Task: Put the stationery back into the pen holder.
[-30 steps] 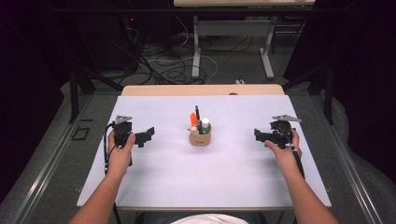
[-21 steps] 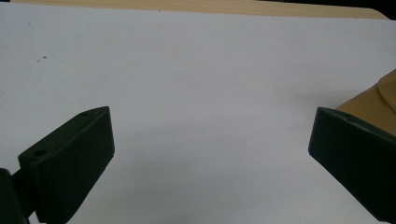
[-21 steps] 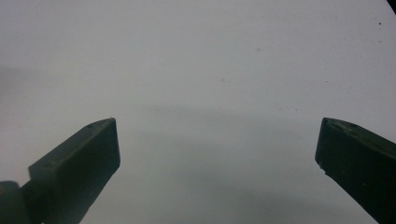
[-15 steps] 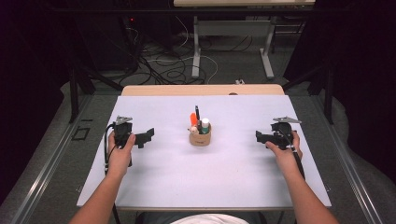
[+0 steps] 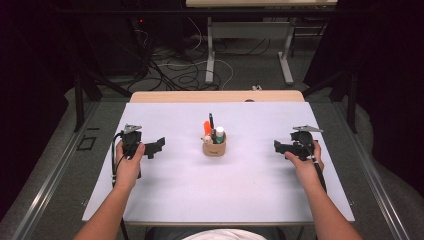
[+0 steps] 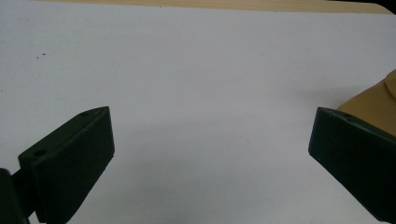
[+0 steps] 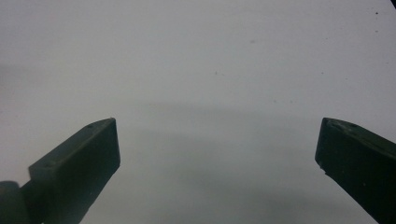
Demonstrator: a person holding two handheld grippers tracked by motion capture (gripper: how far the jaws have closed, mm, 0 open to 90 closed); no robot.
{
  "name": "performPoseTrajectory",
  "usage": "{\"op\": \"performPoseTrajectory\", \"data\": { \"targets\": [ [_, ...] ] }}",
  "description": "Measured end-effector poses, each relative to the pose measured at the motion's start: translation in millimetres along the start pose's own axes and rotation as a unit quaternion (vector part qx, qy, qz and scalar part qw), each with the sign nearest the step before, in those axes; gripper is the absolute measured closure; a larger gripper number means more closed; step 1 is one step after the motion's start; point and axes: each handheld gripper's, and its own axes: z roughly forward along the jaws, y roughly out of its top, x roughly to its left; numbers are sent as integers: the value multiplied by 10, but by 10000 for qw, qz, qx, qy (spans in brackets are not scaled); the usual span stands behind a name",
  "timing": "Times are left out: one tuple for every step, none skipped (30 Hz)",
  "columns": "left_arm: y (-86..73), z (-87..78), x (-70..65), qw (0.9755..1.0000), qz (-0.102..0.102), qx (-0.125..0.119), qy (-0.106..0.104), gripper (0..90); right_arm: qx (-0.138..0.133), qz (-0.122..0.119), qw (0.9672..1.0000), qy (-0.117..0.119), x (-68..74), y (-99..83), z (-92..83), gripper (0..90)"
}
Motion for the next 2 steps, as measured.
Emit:
{"op": "performPoseTrajectory", "data": {
  "targets": [
    [1,-2,1,10000,2,-7,6,3,7,5,10000,5,3,-1,-1,0],
    [1,-2,3,10000,4,-6,13,3,11,0,10000,4,5,0,-1,0]
  ]
}}
